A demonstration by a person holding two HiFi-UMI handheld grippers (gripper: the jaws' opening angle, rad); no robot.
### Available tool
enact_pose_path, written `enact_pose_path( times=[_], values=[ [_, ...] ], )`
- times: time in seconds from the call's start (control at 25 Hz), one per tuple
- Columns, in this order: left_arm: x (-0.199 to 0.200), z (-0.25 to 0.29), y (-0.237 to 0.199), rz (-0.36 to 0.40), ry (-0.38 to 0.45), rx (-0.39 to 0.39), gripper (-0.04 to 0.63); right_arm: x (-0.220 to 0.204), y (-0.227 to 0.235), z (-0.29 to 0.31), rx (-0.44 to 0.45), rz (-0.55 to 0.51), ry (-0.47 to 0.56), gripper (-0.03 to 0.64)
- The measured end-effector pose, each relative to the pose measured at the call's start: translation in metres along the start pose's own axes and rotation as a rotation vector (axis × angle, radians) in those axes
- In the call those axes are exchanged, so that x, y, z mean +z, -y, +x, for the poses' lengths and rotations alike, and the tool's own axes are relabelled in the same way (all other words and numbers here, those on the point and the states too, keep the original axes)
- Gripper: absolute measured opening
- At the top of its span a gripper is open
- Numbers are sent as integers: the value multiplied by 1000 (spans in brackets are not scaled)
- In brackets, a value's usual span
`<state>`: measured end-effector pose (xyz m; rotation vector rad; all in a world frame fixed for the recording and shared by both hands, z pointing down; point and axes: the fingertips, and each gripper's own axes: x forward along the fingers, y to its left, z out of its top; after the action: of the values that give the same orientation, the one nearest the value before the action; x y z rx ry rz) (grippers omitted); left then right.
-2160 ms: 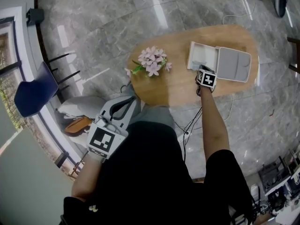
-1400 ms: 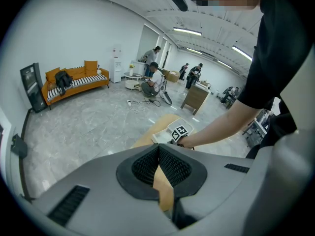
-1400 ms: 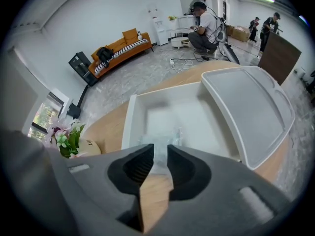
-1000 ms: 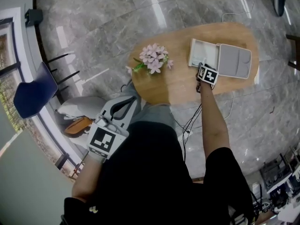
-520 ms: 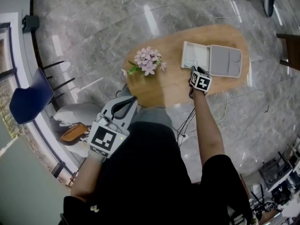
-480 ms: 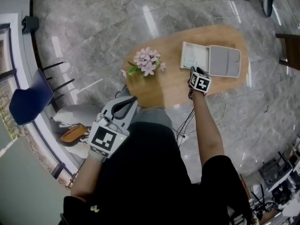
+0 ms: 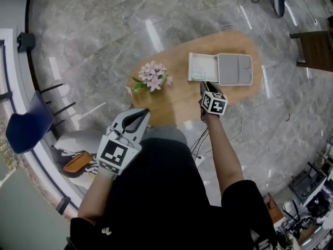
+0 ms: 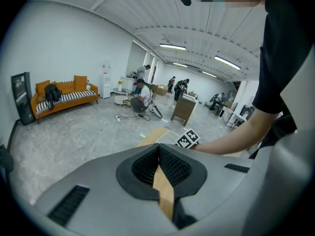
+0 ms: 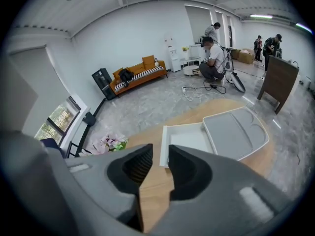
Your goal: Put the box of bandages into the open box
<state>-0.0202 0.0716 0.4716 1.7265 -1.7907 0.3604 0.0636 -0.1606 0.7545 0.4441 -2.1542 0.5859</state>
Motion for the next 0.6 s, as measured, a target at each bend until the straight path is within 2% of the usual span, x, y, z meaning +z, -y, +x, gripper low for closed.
enact_pose_path(
  times=[0.12,0.32,0.6],
  values=[
    [8,1,-1,15,20,-14,11,6,-9,-22,9,0,34,53],
    [24,5,-5,35,58,-45,11,17,-27,-55,6,8,96,7],
    [49,6,-10,79,97,-101,11,43,-70,-111,51,-42,195,-2]
  ],
)
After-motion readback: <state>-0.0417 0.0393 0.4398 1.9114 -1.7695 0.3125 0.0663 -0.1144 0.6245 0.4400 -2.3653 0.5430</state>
